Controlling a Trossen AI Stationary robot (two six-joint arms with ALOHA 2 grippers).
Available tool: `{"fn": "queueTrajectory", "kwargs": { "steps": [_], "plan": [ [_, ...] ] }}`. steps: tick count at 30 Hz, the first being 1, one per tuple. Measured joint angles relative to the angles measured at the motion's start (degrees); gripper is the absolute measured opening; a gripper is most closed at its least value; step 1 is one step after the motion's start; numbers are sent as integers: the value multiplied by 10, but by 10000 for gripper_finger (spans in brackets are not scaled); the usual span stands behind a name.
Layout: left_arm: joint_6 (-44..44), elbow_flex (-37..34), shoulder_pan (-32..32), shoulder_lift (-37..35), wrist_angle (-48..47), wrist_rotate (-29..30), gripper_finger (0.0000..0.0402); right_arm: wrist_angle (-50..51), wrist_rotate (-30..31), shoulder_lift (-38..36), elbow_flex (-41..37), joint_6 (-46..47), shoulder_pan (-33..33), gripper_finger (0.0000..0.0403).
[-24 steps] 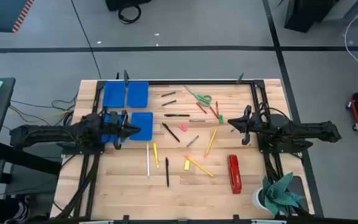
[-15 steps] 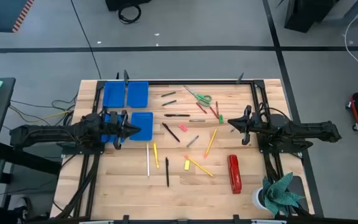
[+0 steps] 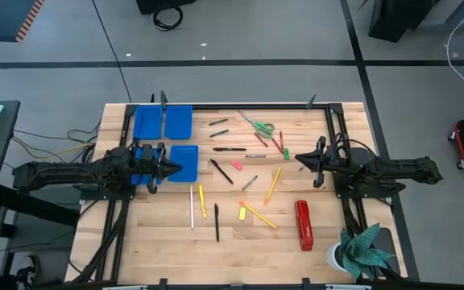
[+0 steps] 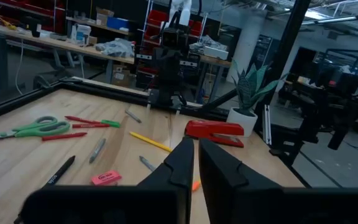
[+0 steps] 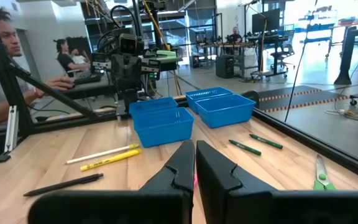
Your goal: Sort crayons/erasers/pens/pencils in bins
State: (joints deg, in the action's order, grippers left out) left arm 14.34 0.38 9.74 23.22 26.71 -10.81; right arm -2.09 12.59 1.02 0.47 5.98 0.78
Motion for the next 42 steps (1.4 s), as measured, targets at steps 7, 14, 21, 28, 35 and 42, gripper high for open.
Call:
{"fn": "queueTrajectory", "kwargs": {
  "steps": [7, 14, 21, 28, 35, 42],
  "plan": [
    [0, 0, 0, 0, 0, 0, 35, 0, 0, 0, 0, 0, 0, 23],
    [0, 0, 0, 0, 0, 0, 36, 0, 0, 0, 0, 0, 0, 23],
    [0, 0, 0, 0, 0, 0, 30, 0, 0, 0, 0, 0, 0, 23],
    [0, 0, 0, 0, 0, 0, 38, 0, 0, 0, 0, 0, 0, 23],
    [0, 0, 0, 0, 0, 0, 33, 0, 0, 0, 0, 0, 0, 23],
    [0, 0, 0, 0, 0, 0, 32, 0, 0, 0, 0, 0, 0, 23]
  ]
}}
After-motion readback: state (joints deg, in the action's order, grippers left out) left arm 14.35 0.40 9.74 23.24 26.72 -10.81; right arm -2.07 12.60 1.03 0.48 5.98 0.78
